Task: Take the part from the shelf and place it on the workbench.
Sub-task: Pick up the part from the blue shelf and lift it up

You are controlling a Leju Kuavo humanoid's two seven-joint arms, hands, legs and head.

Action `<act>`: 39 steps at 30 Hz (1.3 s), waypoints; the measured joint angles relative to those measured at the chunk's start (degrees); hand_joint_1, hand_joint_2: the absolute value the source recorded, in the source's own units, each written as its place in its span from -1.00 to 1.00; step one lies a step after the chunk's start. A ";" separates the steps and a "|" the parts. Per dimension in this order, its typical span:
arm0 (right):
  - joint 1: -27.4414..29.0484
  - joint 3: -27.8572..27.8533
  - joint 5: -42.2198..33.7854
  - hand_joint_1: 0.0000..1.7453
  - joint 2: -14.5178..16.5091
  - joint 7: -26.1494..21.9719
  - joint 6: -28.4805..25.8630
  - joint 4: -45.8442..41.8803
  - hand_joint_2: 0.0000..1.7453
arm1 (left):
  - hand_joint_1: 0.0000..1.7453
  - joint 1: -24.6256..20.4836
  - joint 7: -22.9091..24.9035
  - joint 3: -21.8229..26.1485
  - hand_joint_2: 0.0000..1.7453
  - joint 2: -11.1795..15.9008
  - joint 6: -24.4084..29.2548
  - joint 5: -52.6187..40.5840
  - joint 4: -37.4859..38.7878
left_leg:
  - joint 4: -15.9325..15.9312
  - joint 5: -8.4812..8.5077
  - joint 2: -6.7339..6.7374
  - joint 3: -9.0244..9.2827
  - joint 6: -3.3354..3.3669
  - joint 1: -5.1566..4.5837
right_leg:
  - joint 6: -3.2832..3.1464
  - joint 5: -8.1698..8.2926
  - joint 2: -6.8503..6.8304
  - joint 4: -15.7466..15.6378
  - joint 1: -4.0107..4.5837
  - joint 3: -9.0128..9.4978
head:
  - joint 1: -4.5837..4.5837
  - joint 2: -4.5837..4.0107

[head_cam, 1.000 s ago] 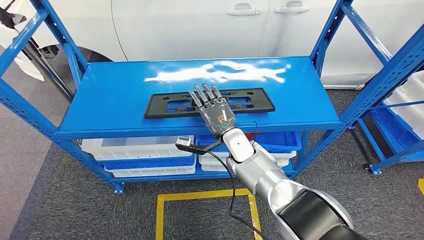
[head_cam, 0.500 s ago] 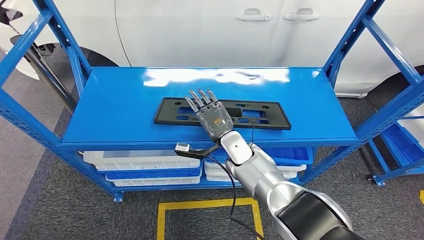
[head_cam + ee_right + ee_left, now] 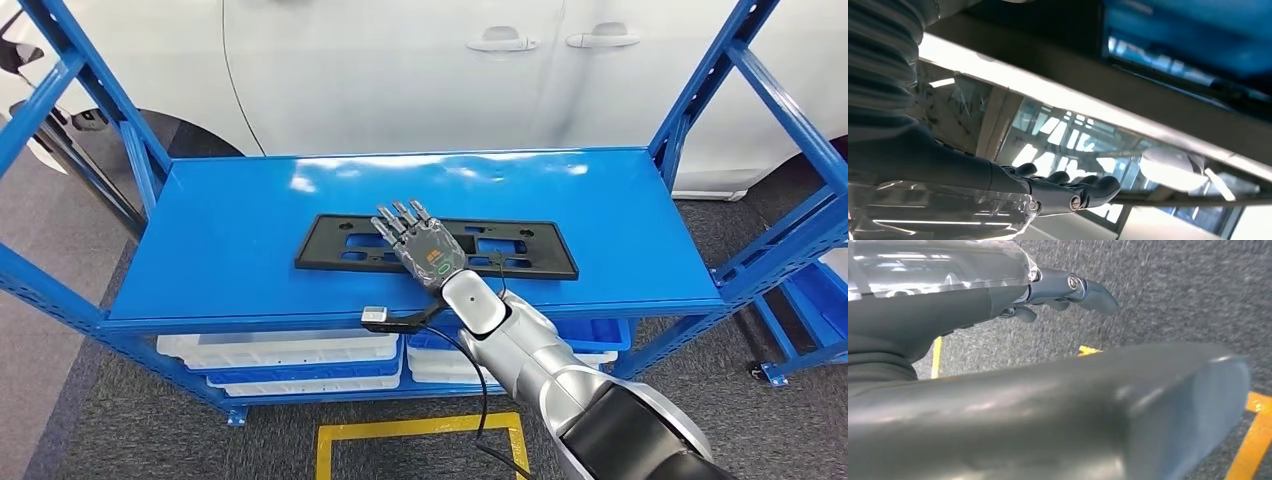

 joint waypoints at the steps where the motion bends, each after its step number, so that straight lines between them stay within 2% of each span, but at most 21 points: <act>1: 0.05 0.15 0.00 -1.00 0.00 0.33 0.65 0.03 1.00 | -1.00 0.06 -0.01 0.18 -1.00 0.04 0.02 0.03 0.00 | 2.42 -0.61 0.01 -1.85 -0.25 0.15 | 0.12 -0.25 0.04 0.10 -0.06 0.14 | 0.00 0.00; 2: 0.10 0.30 0.00 -1.00 0.00 0.76 1.40 0.07 1.00 | -1.00 0.14 -0.02 0.34 -1.00 0.08 0.06 0.04 0.00 | 2.96 -0.06 0.02 -2.86 -0.59 0.30 | 0.29 -0.54 0.10 0.29 -0.18 0.28 | 0.00 0.01; 3: 0.12 0.47 0.00 -0.57 0.00 1.23 2.22 0.10 1.00 | -1.00 0.21 -0.02 0.45 -1.00 0.09 0.10 0.04 0.00 | 1.29 1.76 0.03 -2.80 -0.93 0.48 | 0.55 -0.91 0.16 0.61 -0.38 0.43 | 0.00 0.00; 5: 0.11 0.78 0.00 0.42 0.02 2.22 4.16 0.13 1.00 | -1.00 0.23 -0.03 0.56 -1.00 0.08 0.19 0.03 0.01 | -5.67 6.65 0.04 -0.68 -1.69 0.84 | 1.23 -1.80 0.23 1.52 -0.80 0.71 | 0.00 -0.01; 6: 0.08 0.86 -0.01 0.92 0.03 2.75 5.33 0.15 1.00 | -1.00 0.16 -0.05 0.57 -1.00 0.06 0.20 0.02 0.01 | -8.77 7.74 0.04 0.26 -1.61 0.85 | 1.61 -2.19 0.23 2.04 -0.90 0.66 | 0.00 -0.01; 7: 0.04 0.90 -0.03 0.99 0.04 3.29 6.63 0.19 1.00 | -1.00 0.10 -0.05 0.58 -1.00 0.04 0.21 0.02 0.02 | -10.45 8.29 0.06 0.80 -1.23 0.79 | 1.96 -2.45 0.23 2.42 -0.89 0.48 | 0.00 -0.01; 10: -0.03 0.90 -0.14 1.00 0.03 4.57 9.98 0.39 1.00 | -1.00 0.26 -0.07 0.64 -1.00 0.03 0.34 0.03 0.02 | -10.99 8.63 0.04 0.89 0.68 0.54 | 2.93 -2.84 0.17 2.84 -0.75 0.06 | 0.01 0.00; 12: -0.18 0.88 -0.20 1.00 -0.05 5.27 11.50 0.48 1.00 | -1.00 0.33 -0.09 0.69 -1.00 0.04 0.44 0.02 0.02 | -11.16 8.87 0.02 0.97 1.33 0.63 | 3.56 -4.25 0.11 4.69 -0.93 -0.63 | 0.01 -0.01; 15: -0.35 0.84 -0.21 1.00 -0.25 6.23 13.01 0.51 1.00 | -1.00 0.24 -0.11 0.69 -1.00 0.07 0.56 0.00 0.02 | -11.23 8.82 0.05 1.05 1.83 0.56 | 4.26 -9.24 0.08 14.84 -1.21 -5.46 | 0.00 0.01; 17: -0.30 0.84 -0.20 1.00 -0.42 6.58 13.63 0.55 1.00 | -1.00 0.25 -0.17 0.70 -1.00 0.07 0.56 0.00 0.02 | -11.22 8.73 0.02 1.15 1.95 0.42 | 4.27 -10.15 0.08 19.38 -1.24 -7.89 | 0.00 0.00; 18: -0.28 0.84 -0.19 1.00 -0.51 6.70 13.85 0.57 1.00 | -1.00 0.24 -0.23 0.71 -1.00 0.07 0.56 0.02 0.02 | -11.22 8.69 -0.04 1.25 1.99 0.35 | 4.07 -9.01 0.08 18.42 -1.20 -7.55 | 0.00 -0.01; 21: -0.47 0.82 -0.19 1.00 -0.74 6.91 13.98 0.60 1.00 | -1.00 0.24 -0.55 0.73 -1.00 0.03 0.51 0.12 0.02 | -11.26 8.54 -0.23 1.59 1.88 0.04 | 2.59 -3.51 0.00 7.13 -0.68 -2.22 | 0.00 0.00; 23: -0.61 0.81 -0.19 1.00 -0.77 7.06 14.03 0.59 1.00 | -1.00 0.21 -0.81 0.75 -1.00 -0.02 0.42 0.18 0.03 | -11.34 8.46 -0.18 1.60 1.46 0.01 | 1.90 -2.33 -0.15 2.99 -0.23 -0.34 | 0.00 0.01; 27: -0.72 0.69 -0.19 1.00 -0.92 7.70 14.58 0.56 1.00 | -1.00 0.17 -1.34 0.80 -1.00 0.03 0.13 0.14 0.04 | -10.97 7.80 0.00 1.63 0.36 0.06 | 1.46 -1.83 -0.23 1.53 -0.44 0.35 | -0.01 0.00; 29: -0.85 0.54 -0.20 1.00 -0.92 7.77 14.66 0.52 1.00 | -1.00 0.11 -2.05 0.80 -1.00 0.11 -0.16 -0.07 0.04 | -6.25 4.96 0.05 -0.38 0.07 0.10 | 1.18 -1.49 -0.30 0.74 -0.74 0.88 | -0.01 -0.01; 31: -0.86 0.20 -0.29 1.00 -0.92 7.72 14.35 0.52 1.00 | -1.00 0.08 -3.24 0.80 -1.00 0.24 -0.60 -0.49 0.04 | 0.92 1.77 0.04 -3.76 -0.24 0.14 | 0.96 -1.54 -0.29 0.78 -0.65 0.88 | -0.01 -0.02; 33: -0.77 -0.37 -0.72 1.00 -0.93 7.52 13.57 0.52 1.00 | -1.00 0.05 -4.96 0.70 -1.00 0.43 -1.26 -0.97 0.04 | 3.25 1.86 0.05 -4.97 -0.46 0.17 | 0.94 -1.69 -0.25 1.06 -0.60 0.81 | -0.01 -0.01; 34: -0.74 -0.76 -1.09 1.00 -0.94 7.39 13.00 0.50 1.00 | -1.00 -0.03 -5.85 0.61 -1.00 0.50 -1.61 -1.15 0.04 | 1.17 3.46 0.06 -3.98 -0.49 0.20 | 1.01 -1.82 -0.22 1.30 -0.62 0.80 | -0.01 -0.01; 36: -0.83 -1.68 -2.07 1.00 -0.97 7.03 11.59 0.42 1.00 | -1.00 -0.31 -7.01 0.39 -1.00 0.61 -2.04 -1.51 0.04 | -6.28 7.01 0.11 -0.27 -0.38 0.21 | 1.35 -2.26 -0.17 1.97 -0.53 0.68 | 0.00 -0.01; 37: -0.93 -2.20 -2.68 1.00 -1.01 6.70 10.62 0.30 1.00 | -1.00 -0.47 -7.21 0.29 -1.00 0.63 -1.96 -1.67 0.04 | -9.19 7.97 0.09 1.14 -0.13 0.17 | 1.58 -2.45 -0.11 2.34 -0.43 0.52 | 0.00 0.00; 39: -1.11 -3.41 -4.07 1.00 -1.11 5.81 7.99 -0.24 1.00 | -1.00 -0.59 -7.33 0.05 -1.00 0.64 -1.47 -2.01 0.04 | -11.13 8.02 0.04 1.96 0.49 -0.01 | 2.05 -2.56 -0.03 2.73 -0.26 0.16 | 0.00 0.00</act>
